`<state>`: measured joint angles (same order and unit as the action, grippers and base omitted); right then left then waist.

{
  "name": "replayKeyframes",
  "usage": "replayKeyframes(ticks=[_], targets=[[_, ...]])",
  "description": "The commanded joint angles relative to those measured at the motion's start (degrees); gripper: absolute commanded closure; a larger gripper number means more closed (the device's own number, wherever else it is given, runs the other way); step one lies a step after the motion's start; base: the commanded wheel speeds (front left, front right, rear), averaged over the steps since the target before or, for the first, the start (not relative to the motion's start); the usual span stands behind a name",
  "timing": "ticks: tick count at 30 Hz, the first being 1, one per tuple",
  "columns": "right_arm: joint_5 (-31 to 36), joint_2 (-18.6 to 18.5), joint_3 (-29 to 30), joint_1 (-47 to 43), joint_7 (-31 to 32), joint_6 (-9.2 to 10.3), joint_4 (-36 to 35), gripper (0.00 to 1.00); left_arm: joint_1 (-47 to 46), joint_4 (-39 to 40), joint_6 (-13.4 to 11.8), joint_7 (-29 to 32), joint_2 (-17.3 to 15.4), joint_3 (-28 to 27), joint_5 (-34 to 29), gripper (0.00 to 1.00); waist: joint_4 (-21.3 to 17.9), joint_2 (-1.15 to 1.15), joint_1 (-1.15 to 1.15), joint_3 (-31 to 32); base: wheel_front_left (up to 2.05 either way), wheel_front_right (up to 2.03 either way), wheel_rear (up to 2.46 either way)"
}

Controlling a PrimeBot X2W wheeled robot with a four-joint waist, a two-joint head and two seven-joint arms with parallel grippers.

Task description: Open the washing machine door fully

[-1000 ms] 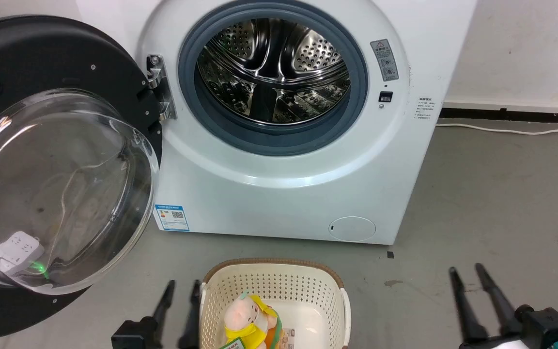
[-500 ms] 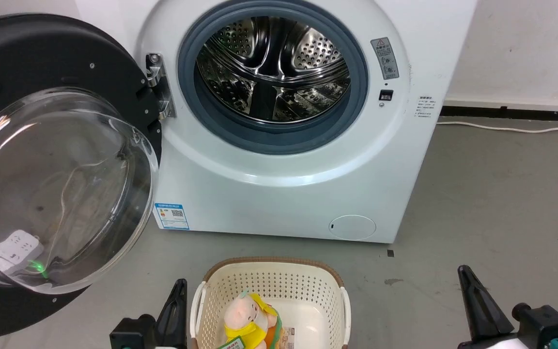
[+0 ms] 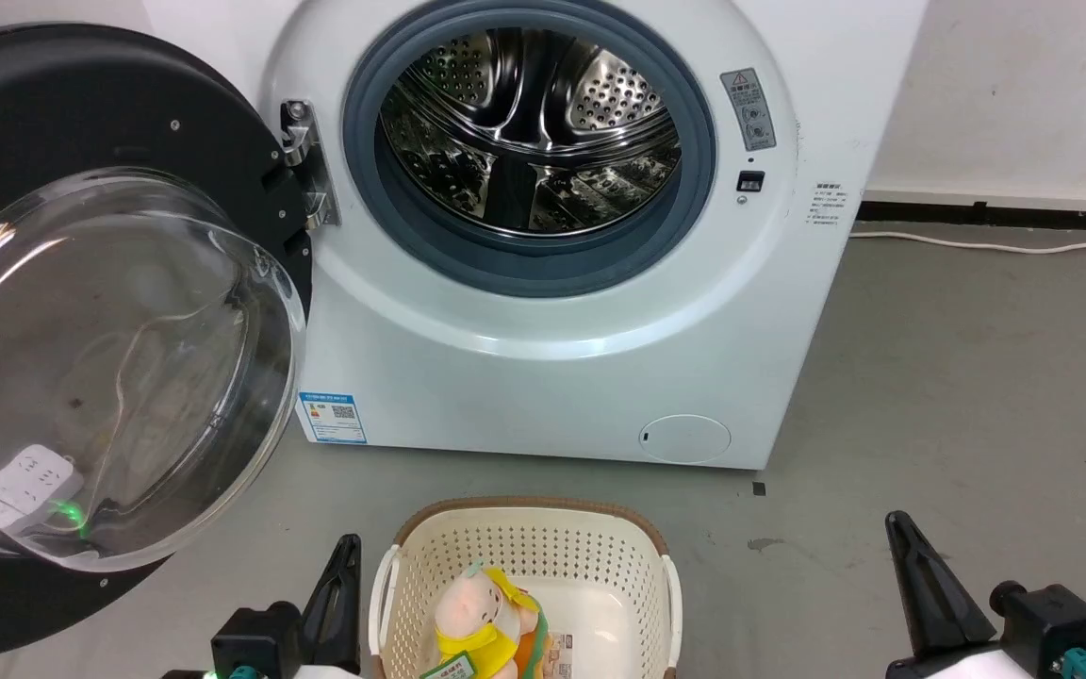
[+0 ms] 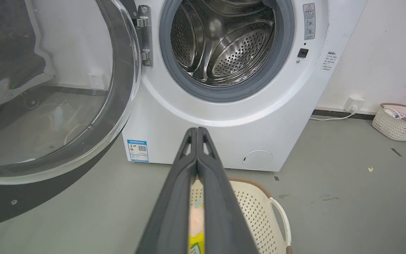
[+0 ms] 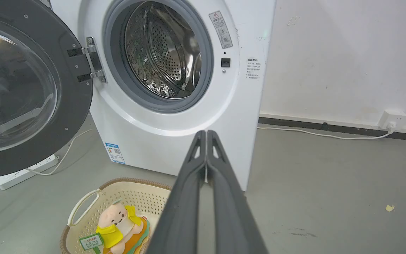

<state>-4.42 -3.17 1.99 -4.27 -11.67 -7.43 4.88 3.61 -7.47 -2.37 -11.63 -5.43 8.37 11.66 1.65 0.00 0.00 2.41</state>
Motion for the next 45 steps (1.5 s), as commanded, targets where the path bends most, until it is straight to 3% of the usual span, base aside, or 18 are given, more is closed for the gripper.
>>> replayKeyframes(ticks=[1,45], targets=[[0.5,0.1,-0.1,0.6,0.3,-0.01,-0.4,1.0,-0.6,0.4,0.1,0.3,0.3,-0.4,-0.7,1.0,0.0,0.0,0.0,0.0,0.0,0.0,0.0],[2.3,0.2,-0.9,2.2,5.4,-0.03,-2.4,1.0,-2.0,3.6,1.1,5.3,1.3,-4.0,-5.6,1.0,-0.8,0.0,0.0,-1.1,0.0,0.0,0.0]])
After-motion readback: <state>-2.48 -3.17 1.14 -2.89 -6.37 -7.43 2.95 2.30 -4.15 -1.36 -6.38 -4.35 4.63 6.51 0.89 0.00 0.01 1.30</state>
